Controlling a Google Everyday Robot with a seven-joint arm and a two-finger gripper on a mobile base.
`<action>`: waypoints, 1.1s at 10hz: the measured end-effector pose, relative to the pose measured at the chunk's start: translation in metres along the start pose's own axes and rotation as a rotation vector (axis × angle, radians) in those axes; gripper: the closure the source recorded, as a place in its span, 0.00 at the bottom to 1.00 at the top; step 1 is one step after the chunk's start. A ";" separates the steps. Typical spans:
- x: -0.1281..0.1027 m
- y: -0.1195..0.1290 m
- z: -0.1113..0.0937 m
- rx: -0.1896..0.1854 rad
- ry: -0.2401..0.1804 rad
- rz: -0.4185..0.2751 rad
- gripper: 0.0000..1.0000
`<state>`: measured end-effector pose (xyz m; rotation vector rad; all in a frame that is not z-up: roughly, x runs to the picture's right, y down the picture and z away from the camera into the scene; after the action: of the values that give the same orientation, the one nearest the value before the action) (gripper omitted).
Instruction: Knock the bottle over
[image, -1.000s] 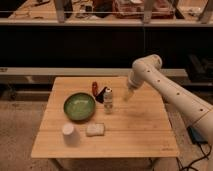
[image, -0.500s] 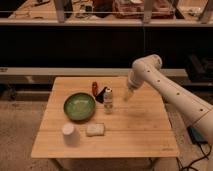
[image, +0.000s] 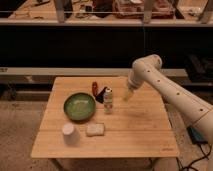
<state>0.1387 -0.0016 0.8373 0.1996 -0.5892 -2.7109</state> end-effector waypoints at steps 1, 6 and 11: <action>0.000 0.000 0.000 0.000 0.000 0.000 0.20; 0.004 0.024 -0.019 -0.108 0.082 -0.182 0.59; -0.009 0.042 -0.060 -0.254 0.207 -0.393 0.77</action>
<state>0.1730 -0.0561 0.8016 0.5736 -0.1523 -3.0495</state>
